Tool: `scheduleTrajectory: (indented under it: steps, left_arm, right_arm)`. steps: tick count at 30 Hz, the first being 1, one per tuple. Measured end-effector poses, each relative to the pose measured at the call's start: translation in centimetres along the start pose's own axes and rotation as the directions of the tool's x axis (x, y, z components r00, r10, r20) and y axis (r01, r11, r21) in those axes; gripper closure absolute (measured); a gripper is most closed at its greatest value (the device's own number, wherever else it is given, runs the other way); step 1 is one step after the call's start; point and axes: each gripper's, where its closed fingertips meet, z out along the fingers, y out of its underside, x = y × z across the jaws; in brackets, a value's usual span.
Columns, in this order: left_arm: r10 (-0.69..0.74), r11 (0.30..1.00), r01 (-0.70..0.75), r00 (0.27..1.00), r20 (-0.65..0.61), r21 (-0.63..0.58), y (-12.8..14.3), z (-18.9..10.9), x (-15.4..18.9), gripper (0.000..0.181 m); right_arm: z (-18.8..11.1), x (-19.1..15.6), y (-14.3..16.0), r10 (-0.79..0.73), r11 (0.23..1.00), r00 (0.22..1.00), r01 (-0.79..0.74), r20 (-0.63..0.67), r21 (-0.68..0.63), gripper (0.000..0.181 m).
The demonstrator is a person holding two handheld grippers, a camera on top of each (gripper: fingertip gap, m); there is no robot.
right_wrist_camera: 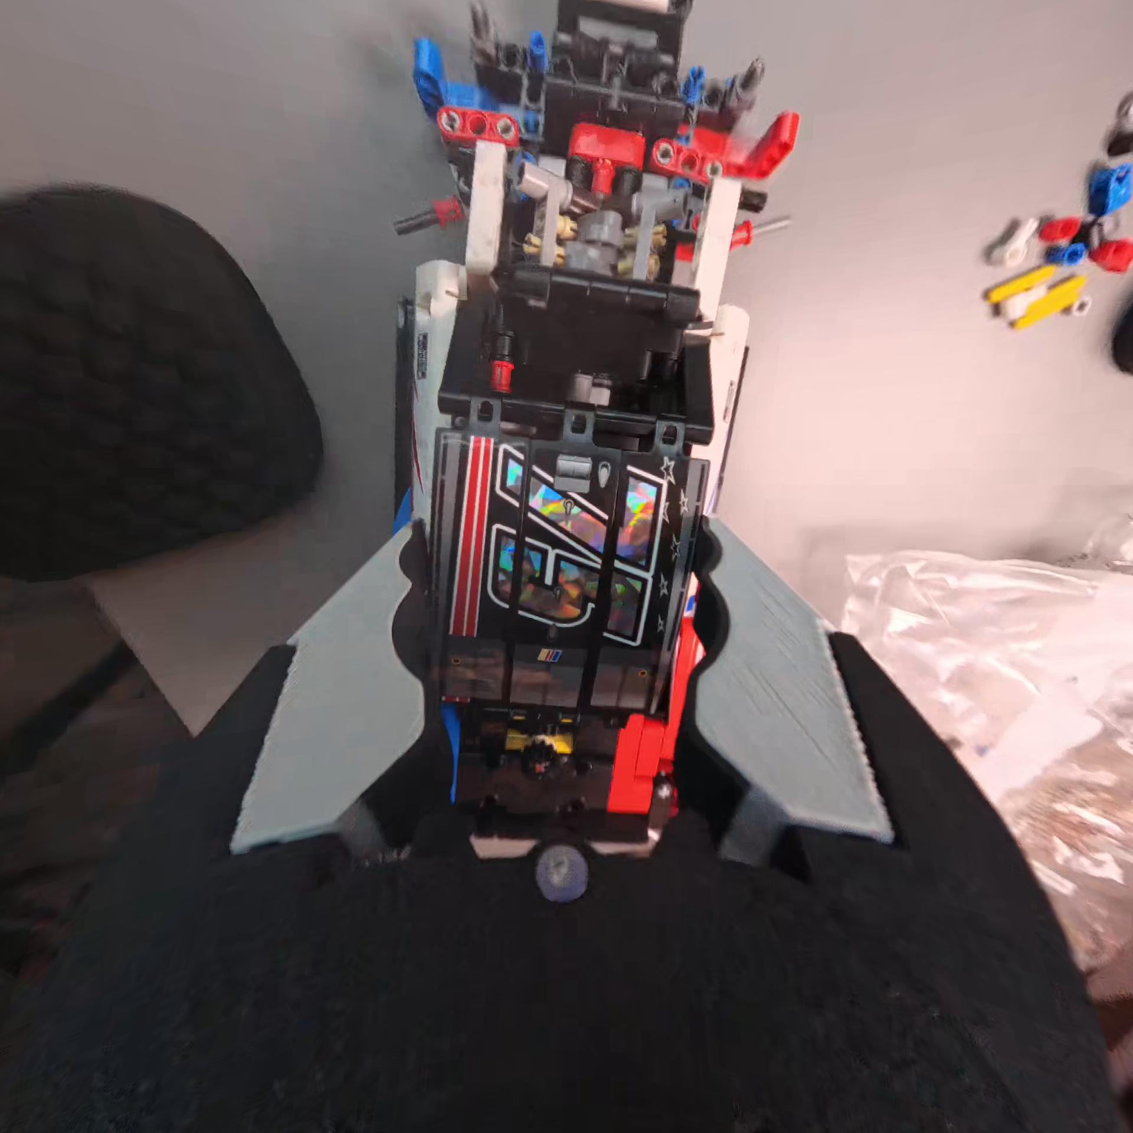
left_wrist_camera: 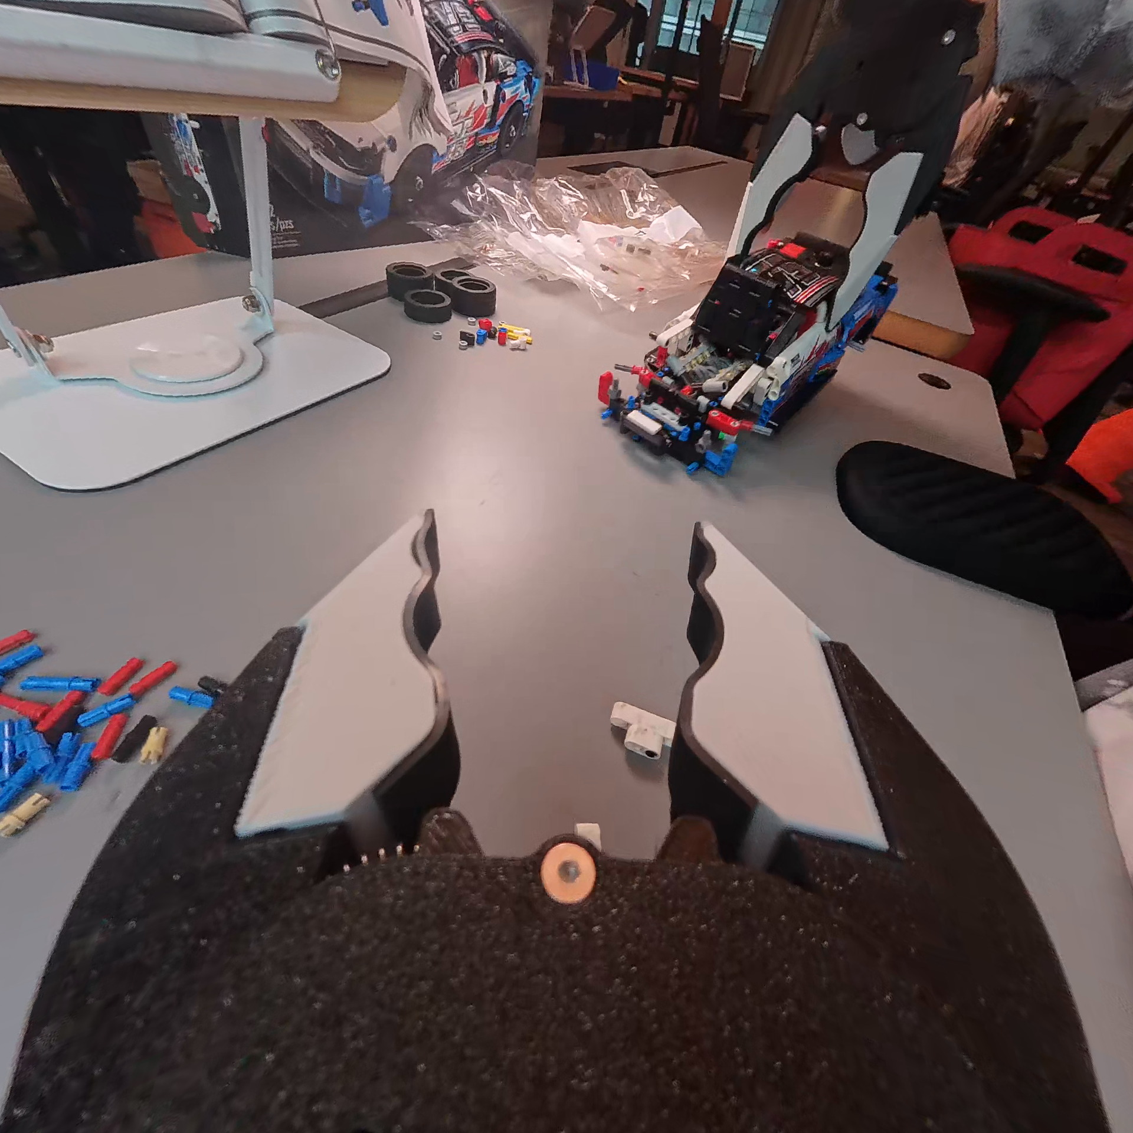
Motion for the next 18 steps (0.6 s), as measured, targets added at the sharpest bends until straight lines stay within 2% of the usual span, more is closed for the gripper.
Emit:
scheduleTrajectory:
  steps: [3,6,11,14,16,18]
  left_arm:
    - [0.052,0.999,-0.052,0.999,0.014,-0.011,0.2,0.2,0.1,0.102]
    - [0.044,0.999,-0.043,0.999,0.012,-0.031,0.7,0.5,0.3,0.102]
    - [0.013,0.999,-0.013,1.000,0.005,-0.047,1.1,0.7,0.4,0.095]
    - [-0.031,0.998,0.032,0.999,0.018,-0.047,1.1,0.6,-0.1,0.087]
    - [-0.055,0.998,0.056,0.998,0.031,-0.032,0.8,0.4,-0.7,0.089]
    - [-0.052,0.999,0.052,0.997,0.050,-0.010,0.4,0.0,-1.3,0.101]
  right_arm:
    - [0.7,1.1,3.5,-0.083,0.991,0.996,0.078,-0.044,-0.108,0.097]
    - [2.2,2.9,6.8,-0.166,0.959,0.982,0.138,-0.093,-0.249,0.096]
    - [0.9,4.7,7.3,-0.070,0.972,0.978,0.023,-0.194,-0.233,0.104]
    - [-1.8,4.6,6.9,0.064,0.983,0.968,-0.104,-0.244,-0.153,0.105]
    - [-4.2,4.4,4.5,0.153,0.988,0.943,-0.156,-0.297,0.015,0.104]
    - [-7.0,4.1,0.9,0.231,0.958,0.904,-0.147,-0.360,0.245,0.109]
